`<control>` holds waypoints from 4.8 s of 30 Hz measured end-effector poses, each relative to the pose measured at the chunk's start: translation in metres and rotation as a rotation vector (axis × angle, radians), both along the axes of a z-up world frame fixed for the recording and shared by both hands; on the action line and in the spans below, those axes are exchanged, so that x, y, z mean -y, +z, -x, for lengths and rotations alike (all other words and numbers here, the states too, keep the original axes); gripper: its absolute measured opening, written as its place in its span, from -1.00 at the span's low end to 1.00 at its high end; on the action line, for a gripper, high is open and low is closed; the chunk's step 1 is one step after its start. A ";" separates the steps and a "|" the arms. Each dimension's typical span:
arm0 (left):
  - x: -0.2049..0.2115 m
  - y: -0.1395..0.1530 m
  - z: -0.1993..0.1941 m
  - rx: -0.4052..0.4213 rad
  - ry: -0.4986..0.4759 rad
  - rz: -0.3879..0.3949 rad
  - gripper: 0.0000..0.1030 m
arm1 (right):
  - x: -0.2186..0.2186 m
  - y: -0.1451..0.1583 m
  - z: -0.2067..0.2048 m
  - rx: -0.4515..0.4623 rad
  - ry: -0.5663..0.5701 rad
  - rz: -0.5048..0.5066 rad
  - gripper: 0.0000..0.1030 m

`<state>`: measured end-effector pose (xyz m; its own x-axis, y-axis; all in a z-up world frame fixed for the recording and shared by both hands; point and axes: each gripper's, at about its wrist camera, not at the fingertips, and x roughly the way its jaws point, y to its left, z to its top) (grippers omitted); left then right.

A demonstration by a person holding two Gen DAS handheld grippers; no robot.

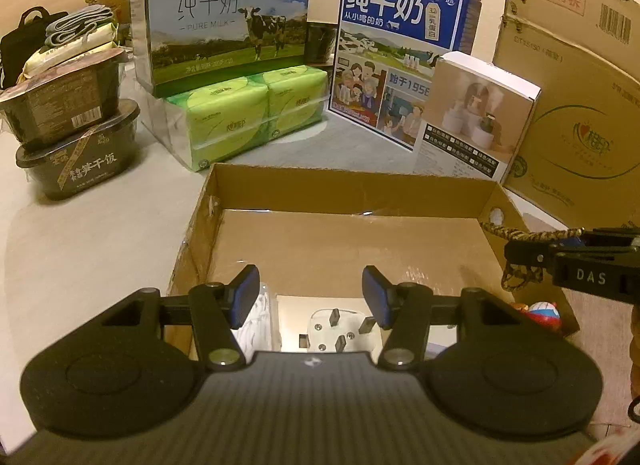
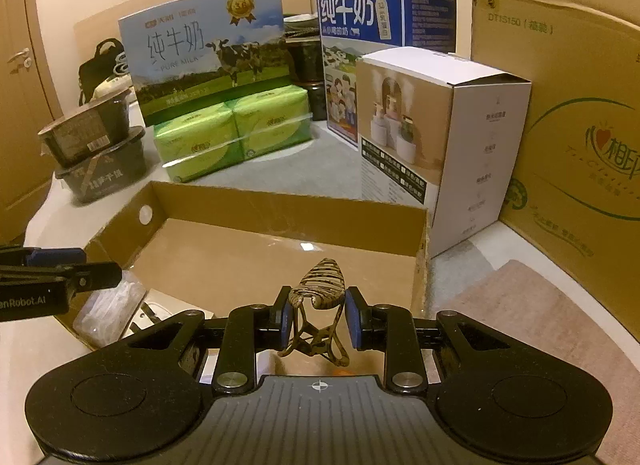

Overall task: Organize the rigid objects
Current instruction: 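Carry the plug and coiled holder into the tray and open both tools, then move both tools back toward the pill bottle and wire stand, then grasp the green-white pill bottle with the left tool while the right grasps the wire stand, then carry the pill bottle and wire stand over the tray with both tools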

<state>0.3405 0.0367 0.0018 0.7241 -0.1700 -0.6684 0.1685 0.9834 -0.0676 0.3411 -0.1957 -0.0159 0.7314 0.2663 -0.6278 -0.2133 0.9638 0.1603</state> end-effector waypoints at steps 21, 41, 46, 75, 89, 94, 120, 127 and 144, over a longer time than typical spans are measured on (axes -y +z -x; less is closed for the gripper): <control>0.008 0.016 0.069 0.022 0.022 0.027 0.33 | 0.028 0.030 0.055 0.056 -0.052 -0.089 0.17; 0.007 0.025 0.219 0.021 0.093 0.074 0.51 | 0.058 0.040 0.237 0.099 -0.116 -0.067 0.38; 0.010 0.019 0.244 0.008 0.102 0.071 0.51 | 0.070 0.032 0.267 0.086 -0.142 -0.055 0.38; 0.036 -0.014 0.258 -0.047 0.051 0.055 0.51 | 0.081 -0.026 0.277 0.074 0.050 0.061 0.38; 0.056 -0.047 0.224 -0.083 0.031 0.051 0.51 | 0.086 -0.058 0.220 0.104 0.280 0.079 0.30; 0.061 -0.054 0.214 -0.095 0.027 0.045 0.51 | 0.078 -0.066 0.208 0.115 0.332 0.097 0.01; 0.084 -0.071 0.193 -0.068 -0.005 -0.012 0.26 | 0.084 -0.051 0.209 0.113 0.167 0.046 -0.45; 0.088 -0.079 0.187 -0.065 -0.002 -0.051 -0.24 | 0.084 -0.051 0.208 0.094 0.145 0.050 -0.45; 0.074 -0.059 0.200 -0.048 -0.010 -0.046 -0.47 | 0.080 -0.039 0.213 0.100 0.114 0.046 -0.45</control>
<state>0.1407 -0.0375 -0.0576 0.6892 -0.1454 -0.7099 0.1763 0.9839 -0.0304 0.1284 -0.2759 -0.0548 0.7580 0.3236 -0.5664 -0.3341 0.9383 0.0890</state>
